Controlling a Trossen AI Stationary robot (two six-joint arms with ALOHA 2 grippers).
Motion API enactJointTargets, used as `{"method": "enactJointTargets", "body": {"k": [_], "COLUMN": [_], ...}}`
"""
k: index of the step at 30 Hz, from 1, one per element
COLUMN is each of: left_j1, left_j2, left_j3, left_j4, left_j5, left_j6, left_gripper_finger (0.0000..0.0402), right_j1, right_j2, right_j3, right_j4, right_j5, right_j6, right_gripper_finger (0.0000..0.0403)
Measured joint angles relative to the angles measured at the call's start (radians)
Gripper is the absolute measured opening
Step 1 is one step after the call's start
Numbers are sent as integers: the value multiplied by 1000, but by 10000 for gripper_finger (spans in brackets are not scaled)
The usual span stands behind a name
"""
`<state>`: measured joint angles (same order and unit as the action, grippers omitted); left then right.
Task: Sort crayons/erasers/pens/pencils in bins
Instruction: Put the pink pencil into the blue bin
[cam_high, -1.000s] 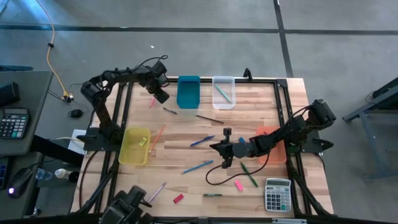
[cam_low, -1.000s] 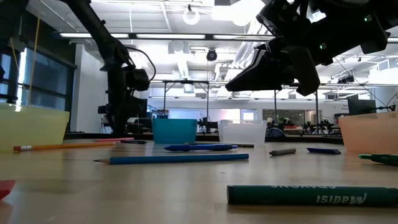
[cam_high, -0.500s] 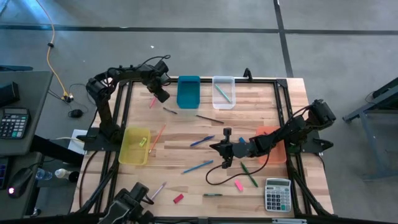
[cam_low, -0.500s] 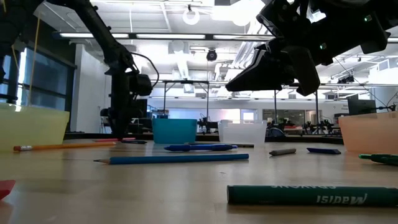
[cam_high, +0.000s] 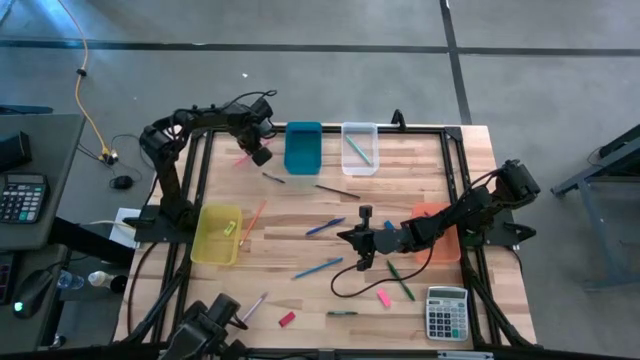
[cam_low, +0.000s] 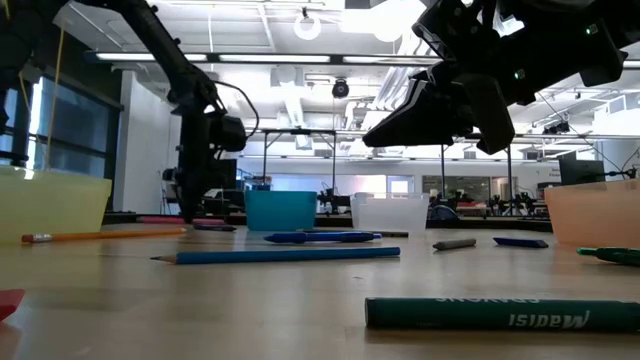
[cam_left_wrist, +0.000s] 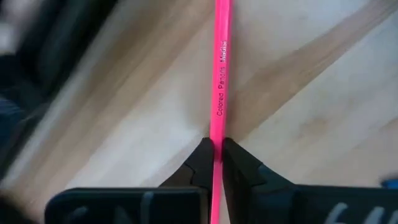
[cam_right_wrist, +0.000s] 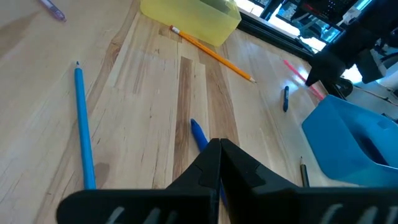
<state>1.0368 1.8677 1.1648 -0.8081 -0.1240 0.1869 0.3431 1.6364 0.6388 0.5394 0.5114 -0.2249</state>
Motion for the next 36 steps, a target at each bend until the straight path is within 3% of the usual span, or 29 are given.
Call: {"method": "enactJointTargets", "body": {"k": [9, 22, 29, 32, 36], "left_j1": [-3, -15, -48, -65, -55], "left_j2": [-95, -199, -199, -196, -196], "left_j3": [21, 21, 5, 5, 5], "left_j4": [-10, 83, 253, 268, 193], "left_j5": [14, 201, 370, 350, 189], "left_j6": [-49, -146, -195, -194, -165], "left_gripper_finger": [1, 1, 1, 1, 0], "right_j1": [0, 0, 0, 0, 0], "right_j2": [0, 0, 0, 0, 0], "right_j3": [0, 0, 0, 0, 0], "right_j4": [0, 0, 0, -1, -4], "right_j5": [0, 0, 0, 0, -10], "right_j6": [0, 0, 0, 0, 8], "right_gripper_finger": [0, 0, 0, 0, 0]}}
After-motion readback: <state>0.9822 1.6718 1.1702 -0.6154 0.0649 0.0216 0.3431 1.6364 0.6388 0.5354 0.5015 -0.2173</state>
